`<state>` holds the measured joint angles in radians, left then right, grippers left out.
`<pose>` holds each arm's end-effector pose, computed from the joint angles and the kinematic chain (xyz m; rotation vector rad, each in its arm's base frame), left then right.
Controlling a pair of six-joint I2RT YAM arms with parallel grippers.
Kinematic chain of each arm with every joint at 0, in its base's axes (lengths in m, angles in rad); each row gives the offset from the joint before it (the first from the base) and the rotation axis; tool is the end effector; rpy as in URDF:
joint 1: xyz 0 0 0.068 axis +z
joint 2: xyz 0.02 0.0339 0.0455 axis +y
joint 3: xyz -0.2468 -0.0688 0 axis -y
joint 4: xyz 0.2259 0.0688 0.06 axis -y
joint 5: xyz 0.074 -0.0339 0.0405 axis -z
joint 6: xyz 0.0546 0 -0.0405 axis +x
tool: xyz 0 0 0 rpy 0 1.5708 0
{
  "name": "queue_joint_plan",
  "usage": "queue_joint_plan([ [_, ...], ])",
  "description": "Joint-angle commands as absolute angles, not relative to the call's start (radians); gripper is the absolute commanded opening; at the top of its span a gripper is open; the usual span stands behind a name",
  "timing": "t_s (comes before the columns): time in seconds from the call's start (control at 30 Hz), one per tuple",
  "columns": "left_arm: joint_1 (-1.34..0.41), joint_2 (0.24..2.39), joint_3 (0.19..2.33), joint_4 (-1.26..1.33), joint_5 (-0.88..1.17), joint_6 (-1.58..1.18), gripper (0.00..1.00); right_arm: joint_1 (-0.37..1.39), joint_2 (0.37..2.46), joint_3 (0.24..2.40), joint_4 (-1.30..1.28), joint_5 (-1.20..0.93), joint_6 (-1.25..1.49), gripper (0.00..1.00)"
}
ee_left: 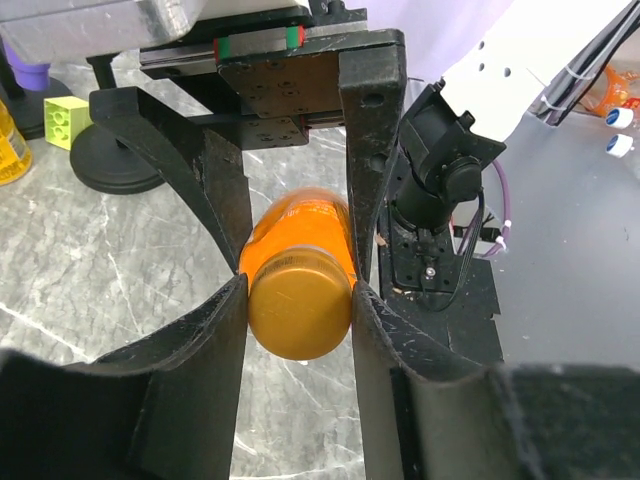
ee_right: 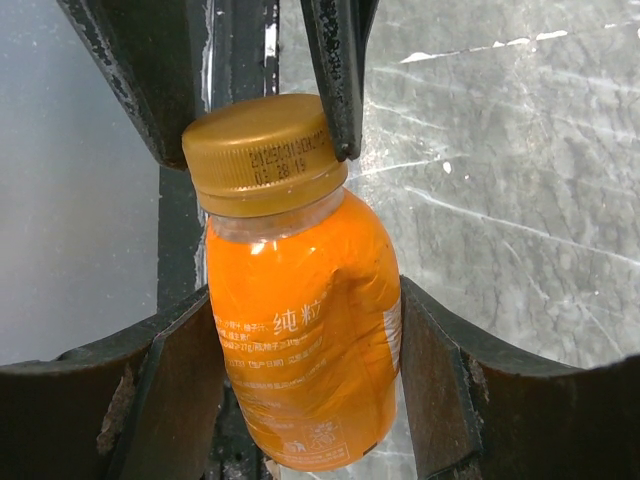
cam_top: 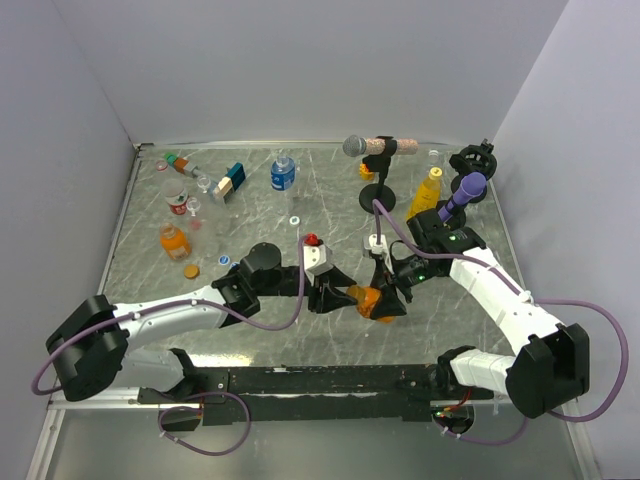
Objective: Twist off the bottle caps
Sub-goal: Unscrew the bottle cap from the plastic bottle.
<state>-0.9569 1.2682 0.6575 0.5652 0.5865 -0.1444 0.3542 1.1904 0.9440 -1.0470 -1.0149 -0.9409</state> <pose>0.1396 -0.2506 0.2633 1.1277 1.3743 -1.2935 0.1623 0.1095 0.2469 -1.5637 1.7649 1.1564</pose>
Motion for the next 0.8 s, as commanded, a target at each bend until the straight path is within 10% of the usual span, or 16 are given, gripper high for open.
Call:
queue_joint_plan([
  [0.0, -0.962, 1.290, 0.706, 0.555, 0.652, -0.158, 0.41, 0.354, 1.163, 0.954, -1.026, -1.065, -0.971, 0.08],
  [0.43, -0.954, 1.278, 0.707, 0.514, 0.655, -0.153, 0.53, 0.354, 1.163, 0.954, -1.026, -1.065, -0.971, 0.08],
  [0.6, -0.948, 1.287, 0.712, 0.515, 0.672, -0.166, 0.37, 0.353, 1.163, 0.954, -1.025, -1.065, -0.969, 0.08],
  [0.77, -0.943, 1.305, 0.739, 0.486, 0.660, -0.268, 0.01, 0.353, 1.160, 0.950, -1.006, -1.052, -0.953, 0.09],
])
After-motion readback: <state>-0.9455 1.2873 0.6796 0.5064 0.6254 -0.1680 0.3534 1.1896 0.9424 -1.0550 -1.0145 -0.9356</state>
